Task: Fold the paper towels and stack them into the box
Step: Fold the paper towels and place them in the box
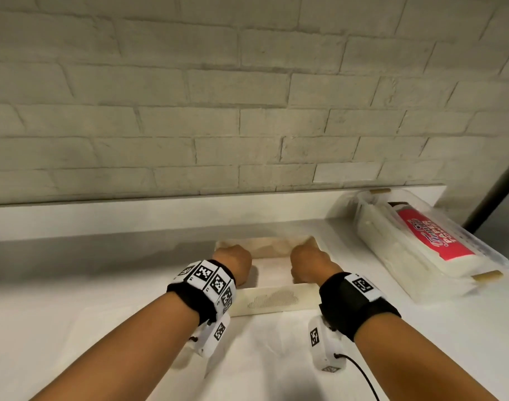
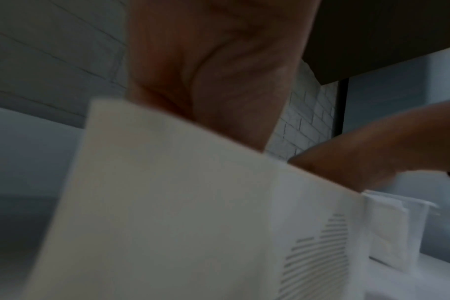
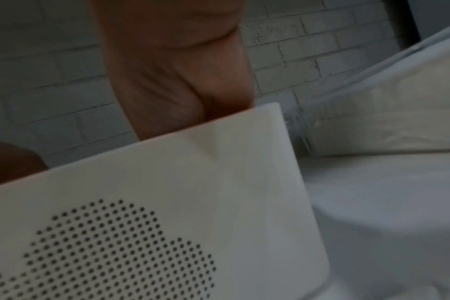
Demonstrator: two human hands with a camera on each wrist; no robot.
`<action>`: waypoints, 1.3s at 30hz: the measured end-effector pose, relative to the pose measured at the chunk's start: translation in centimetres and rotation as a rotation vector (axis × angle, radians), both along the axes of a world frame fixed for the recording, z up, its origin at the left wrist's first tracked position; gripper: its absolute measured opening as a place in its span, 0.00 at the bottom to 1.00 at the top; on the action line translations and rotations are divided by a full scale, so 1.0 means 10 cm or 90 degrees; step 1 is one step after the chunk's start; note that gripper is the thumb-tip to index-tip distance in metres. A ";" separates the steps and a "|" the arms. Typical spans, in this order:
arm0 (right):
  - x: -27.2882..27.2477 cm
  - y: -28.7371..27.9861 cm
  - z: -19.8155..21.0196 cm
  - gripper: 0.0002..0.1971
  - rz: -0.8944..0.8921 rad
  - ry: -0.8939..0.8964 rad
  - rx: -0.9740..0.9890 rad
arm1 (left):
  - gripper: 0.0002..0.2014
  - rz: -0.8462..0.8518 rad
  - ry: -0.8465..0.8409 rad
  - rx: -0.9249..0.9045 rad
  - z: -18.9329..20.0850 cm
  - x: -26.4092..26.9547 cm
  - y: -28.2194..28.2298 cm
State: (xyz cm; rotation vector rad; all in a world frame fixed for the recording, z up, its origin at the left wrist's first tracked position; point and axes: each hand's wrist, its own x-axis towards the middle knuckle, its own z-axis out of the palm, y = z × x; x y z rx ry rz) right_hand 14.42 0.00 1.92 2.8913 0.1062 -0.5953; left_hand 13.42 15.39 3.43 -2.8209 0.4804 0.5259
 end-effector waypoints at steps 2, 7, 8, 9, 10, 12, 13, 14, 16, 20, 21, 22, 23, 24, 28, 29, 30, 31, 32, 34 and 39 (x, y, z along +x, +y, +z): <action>-0.02 0.00 -0.03 0.15 0.022 0.034 0.017 | 0.12 0.010 -0.003 -0.049 0.08 -0.08 0.00; -0.13 -0.04 0.20 0.19 0.038 -0.011 0.115 | 0.15 0.016 -0.081 -0.201 0.24 -0.30 0.03; -0.18 -0.06 0.30 0.19 0.028 -0.042 0.142 | 0.15 0.018 -0.101 -0.234 0.27 -0.35 0.02; -0.24 -0.09 0.41 0.20 0.012 -0.080 0.178 | 0.14 0.017 -0.115 -0.271 0.31 -0.41 0.01; -0.34 -0.12 0.52 0.21 -0.009 -0.119 0.221 | 0.14 0.012 -0.122 -0.311 0.36 -0.50 -0.01; -0.54 -0.21 0.70 0.20 -0.039 -0.176 0.310 | 0.12 0.003 -0.123 -0.385 0.41 -0.67 -0.03; -0.66 -0.25 0.76 0.20 -0.043 -0.195 0.342 | 0.12 0.007 -0.113 -0.416 0.41 -0.75 -0.04; -0.80 -0.31 0.79 0.19 -0.049 -0.204 0.362 | 0.11 0.009 -0.095 -0.435 0.39 -0.83 -0.05; -1.06 -0.40 0.76 0.18 -0.060 -0.203 0.379 | 0.12 0.013 -0.048 -0.426 0.25 -0.98 -0.05; -1.45 -0.49 0.45 0.18 -0.082 -0.144 0.388 | 0.21 0.044 0.059 -0.290 -0.12 -1.16 0.02; -1.53 -0.51 0.35 0.18 -0.095 -0.128 0.391 | 0.22 0.066 0.069 -0.262 -0.21 -1.20 0.06; -1.61 -0.51 0.26 0.18 -0.109 -0.109 0.391 | 0.23 0.091 0.073 -0.246 -0.30 -1.23 0.10; -1.66 -0.50 0.17 0.18 -0.118 -0.090 0.391 | 0.23 0.118 0.073 -0.242 -0.39 -1.25 0.14; -1.70 -0.50 0.10 0.18 -0.126 -0.073 0.389 | 0.23 0.147 0.073 -0.245 -0.47 -1.26 0.18; -1.82 -0.48 -0.09 0.18 -0.150 -0.024 0.382 | 0.34 0.240 0.061 -0.296 -0.66 -1.29 0.22; -1.83 -0.48 -0.12 0.18 -0.157 -0.016 0.382 | 0.35 0.254 0.063 -0.311 -0.68 -1.28 0.23; -1.84 -0.49 -0.14 0.18 -0.165 -0.011 0.382 | 0.34 0.263 0.069 -0.320 -0.69 -1.27 0.22; -1.84 -0.49 -0.15 0.18 -0.167 -0.011 0.381 | 0.32 0.271 0.074 -0.329 -0.69 -1.26 0.22; -1.84 -0.48 -0.16 0.18 -0.168 -0.011 0.380 | 0.29 0.277 0.078 -0.338 -0.69 -1.25 0.23; -1.83 -0.46 -0.15 0.18 -0.173 -0.017 0.387 | 0.25 0.285 0.079 -0.347 -0.69 -1.25 0.23; -1.78 -0.37 -0.11 0.18 -0.163 -0.030 0.400 | 0.11 0.267 0.047 -0.418 -0.69 -1.25 0.30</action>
